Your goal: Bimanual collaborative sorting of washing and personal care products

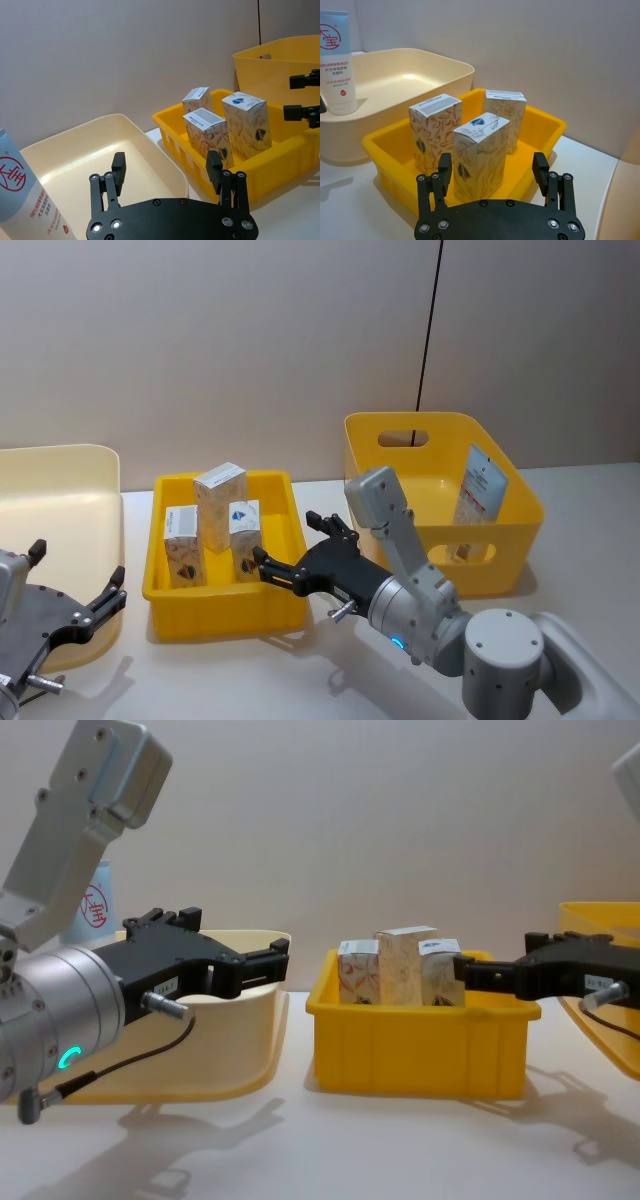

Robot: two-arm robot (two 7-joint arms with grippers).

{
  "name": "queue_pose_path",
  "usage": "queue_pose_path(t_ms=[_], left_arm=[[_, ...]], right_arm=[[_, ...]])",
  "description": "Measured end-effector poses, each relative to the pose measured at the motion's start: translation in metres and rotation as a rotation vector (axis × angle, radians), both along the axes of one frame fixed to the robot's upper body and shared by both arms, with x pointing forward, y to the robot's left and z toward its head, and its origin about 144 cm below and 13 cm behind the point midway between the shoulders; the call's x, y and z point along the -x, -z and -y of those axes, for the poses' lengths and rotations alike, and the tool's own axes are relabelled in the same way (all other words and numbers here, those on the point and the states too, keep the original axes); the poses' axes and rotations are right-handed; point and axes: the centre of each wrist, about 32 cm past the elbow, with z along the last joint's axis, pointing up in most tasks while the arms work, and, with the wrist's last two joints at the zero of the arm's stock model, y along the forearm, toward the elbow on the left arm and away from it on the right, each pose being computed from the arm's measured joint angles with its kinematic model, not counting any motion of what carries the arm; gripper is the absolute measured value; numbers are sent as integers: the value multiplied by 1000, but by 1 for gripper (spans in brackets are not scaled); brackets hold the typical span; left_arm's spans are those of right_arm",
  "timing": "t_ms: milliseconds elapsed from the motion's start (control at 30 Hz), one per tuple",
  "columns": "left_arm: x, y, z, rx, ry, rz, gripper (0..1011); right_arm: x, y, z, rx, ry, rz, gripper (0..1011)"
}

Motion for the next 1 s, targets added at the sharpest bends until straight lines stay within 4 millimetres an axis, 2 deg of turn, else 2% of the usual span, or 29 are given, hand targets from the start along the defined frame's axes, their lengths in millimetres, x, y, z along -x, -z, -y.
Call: queue_pose_path(t_ms=[1000], left_arm=[[0,0,0,0,0,0,1000]], right_arm=[[-40,4,-8,9,-87,-25,1001]])
